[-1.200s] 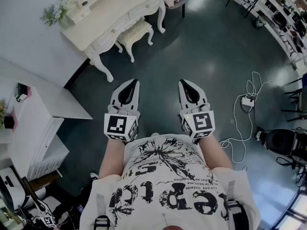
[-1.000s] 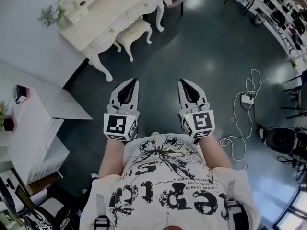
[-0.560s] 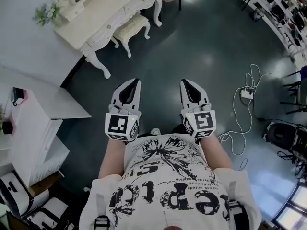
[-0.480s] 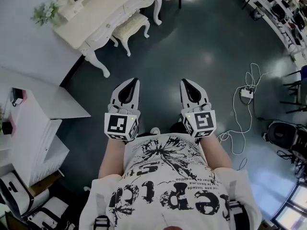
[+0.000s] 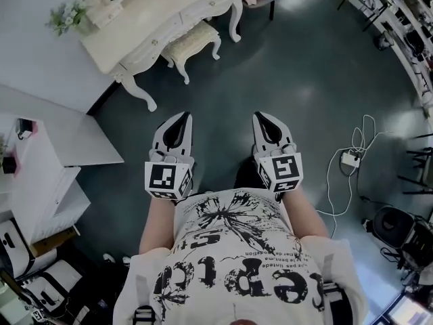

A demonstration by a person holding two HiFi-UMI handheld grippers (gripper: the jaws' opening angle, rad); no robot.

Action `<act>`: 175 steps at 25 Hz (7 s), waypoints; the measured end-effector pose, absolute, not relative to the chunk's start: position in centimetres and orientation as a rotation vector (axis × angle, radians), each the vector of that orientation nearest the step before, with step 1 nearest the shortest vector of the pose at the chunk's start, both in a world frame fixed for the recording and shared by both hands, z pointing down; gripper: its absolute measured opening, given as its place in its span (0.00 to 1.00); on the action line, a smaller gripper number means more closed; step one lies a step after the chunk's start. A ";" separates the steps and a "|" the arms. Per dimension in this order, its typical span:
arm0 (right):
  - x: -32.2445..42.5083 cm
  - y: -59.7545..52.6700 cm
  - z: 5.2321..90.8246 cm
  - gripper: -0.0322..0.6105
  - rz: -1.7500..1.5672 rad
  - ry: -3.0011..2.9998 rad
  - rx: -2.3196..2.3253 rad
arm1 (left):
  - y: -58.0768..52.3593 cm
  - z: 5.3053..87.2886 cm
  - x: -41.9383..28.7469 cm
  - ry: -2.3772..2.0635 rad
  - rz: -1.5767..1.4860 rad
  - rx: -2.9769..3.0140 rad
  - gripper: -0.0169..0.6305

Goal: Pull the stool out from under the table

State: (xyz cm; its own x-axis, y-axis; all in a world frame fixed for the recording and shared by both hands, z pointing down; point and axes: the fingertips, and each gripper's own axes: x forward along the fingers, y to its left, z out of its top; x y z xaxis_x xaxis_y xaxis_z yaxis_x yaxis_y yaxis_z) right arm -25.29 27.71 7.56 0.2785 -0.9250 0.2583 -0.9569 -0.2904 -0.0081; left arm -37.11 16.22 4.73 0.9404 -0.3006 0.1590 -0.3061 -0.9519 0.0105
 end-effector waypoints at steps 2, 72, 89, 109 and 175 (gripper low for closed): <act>-21.3 26.9 7.5 0.08 0.320 -1.818 2.360 | 15.9 4.8 -33.7 -0.536 0.251 3.050 0.05; 19.8 -27.0 76.7 0.32 0.526 -2.142 1.427 | -18.0 68.9 3.0 -1.410 0.319 2.285 0.05; 18.6 -35.9 81.4 0.47 0.455 -2.078 1.433 | -22.3 70.2 0.7 -1.378 0.323 2.374 0.05; 18.3 -27.9 81.9 0.45 0.475 -2.029 1.316 | -15.3 69.7 1.2 -1.257 0.371 2.366 0.05; 18.3 -1.0 59.0 0.08 0.574 -2.095 1.302 | 0.9 50.2 2.4 -1.505 0.361 2.292 0.05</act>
State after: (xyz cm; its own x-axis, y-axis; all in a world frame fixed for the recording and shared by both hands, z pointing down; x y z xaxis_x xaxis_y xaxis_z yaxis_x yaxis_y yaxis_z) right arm 18.30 -0.97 58.96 -0.3390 -0.6447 0.6852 -0.9039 0.4252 -0.0471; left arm 2.41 0.93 50.19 0.3955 -0.8226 0.4085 -0.9184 -0.3587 0.1669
